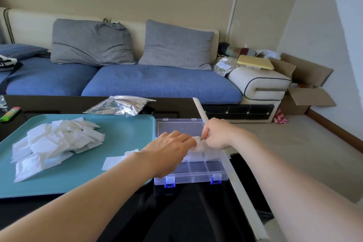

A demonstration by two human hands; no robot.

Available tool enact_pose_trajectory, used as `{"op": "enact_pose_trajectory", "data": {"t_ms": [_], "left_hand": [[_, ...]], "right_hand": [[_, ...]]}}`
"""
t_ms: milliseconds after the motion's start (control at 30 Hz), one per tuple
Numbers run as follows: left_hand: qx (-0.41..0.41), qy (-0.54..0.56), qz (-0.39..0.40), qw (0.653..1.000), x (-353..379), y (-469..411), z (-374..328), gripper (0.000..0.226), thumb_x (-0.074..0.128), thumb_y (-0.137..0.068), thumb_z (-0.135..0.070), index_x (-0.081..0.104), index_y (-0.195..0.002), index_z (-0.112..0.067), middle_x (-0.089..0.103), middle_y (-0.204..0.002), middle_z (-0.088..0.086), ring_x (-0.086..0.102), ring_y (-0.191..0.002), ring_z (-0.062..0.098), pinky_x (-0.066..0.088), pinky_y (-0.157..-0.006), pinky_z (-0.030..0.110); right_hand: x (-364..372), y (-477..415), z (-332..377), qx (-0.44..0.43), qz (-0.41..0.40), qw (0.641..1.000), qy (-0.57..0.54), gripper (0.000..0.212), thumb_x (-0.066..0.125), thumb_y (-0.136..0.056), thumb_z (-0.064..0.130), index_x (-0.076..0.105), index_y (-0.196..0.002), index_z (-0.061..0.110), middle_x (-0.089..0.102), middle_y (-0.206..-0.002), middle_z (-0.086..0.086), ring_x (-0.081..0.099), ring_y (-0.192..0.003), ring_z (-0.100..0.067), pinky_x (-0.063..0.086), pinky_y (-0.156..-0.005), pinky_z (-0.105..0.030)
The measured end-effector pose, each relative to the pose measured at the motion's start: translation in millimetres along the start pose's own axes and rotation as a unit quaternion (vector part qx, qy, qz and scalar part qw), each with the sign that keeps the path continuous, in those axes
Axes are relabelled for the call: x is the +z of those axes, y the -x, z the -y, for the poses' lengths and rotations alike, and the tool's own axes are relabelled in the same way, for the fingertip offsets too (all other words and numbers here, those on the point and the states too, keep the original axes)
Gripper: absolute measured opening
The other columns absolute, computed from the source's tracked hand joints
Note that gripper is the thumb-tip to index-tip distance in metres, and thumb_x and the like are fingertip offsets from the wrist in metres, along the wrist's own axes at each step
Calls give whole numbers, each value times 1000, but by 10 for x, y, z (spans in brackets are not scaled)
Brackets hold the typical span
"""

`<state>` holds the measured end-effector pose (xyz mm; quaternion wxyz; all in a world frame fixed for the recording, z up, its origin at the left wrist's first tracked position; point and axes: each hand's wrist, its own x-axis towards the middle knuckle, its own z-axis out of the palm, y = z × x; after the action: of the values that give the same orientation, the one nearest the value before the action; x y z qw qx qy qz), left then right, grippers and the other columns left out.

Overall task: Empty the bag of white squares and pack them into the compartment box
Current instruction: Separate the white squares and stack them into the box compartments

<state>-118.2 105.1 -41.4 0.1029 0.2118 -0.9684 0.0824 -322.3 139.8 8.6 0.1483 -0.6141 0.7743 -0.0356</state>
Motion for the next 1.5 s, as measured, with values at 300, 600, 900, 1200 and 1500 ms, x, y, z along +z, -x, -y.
{"op": "enact_pose_trajectory", "data": {"t_ms": [300, 600, 900, 1200, 1500], "left_hand": [[-8, 25, -2, 1000, 52, 14, 11, 46, 56, -103, -14, 41, -144, -28, 52, -136, -7, 51, -117, 20, 45, -99, 33], [-4, 46, -2, 999, 21, 35, 26, 45, 52, -107, -18, 39, -148, -28, 49, -145, -8, 43, -134, 19, 41, -109, 34], [-136, 43, 8, 990, -415, 119, 281, 45, 44, -96, -2, 51, -132, -28, 51, -127, -4, 53, -113, 22, 40, -82, 31], [-305, 57, 237, 920, -603, 644, 913, 46, 44, -93, -3, 60, -123, -34, 53, -125, -5, 56, -120, 23, 50, -97, 38], [-312, 99, 315, 891, -633, 859, 1010, 52, 85, -76, -34, 62, -123, -32, 57, -114, -8, 58, -102, 18, 54, -94, 36]], "right_hand": [[38, 20, 13, -34, -26, 997, 70, 24, 66, -88, 0, 74, -91, 22, 63, -109, -7, 63, -103, -28, 57, -86, -37], [39, 83, 161, -31, -142, 960, 239, 35, 85, -88, 19, 66, -117, 18, 67, -115, -11, 68, -95, -29, 49, -72, -35], [-69, 167, 350, 5, -170, 977, 128, 29, 74, -87, 5, 63, -111, 13, 58, -110, -3, 62, -84, -29, 48, -70, -37], [156, 180, 1198, -168, -148, 968, 111, 18, 63, -86, 8, 71, -98, 19, 70, -98, -2, 61, -98, -30, 41, -86, -40], [438, 115, 1686, -250, 0, 952, 178, 14, 68, -93, 28, 65, -95, 14, 62, -86, -5, 52, -95, -32, 30, -93, -46]]}}
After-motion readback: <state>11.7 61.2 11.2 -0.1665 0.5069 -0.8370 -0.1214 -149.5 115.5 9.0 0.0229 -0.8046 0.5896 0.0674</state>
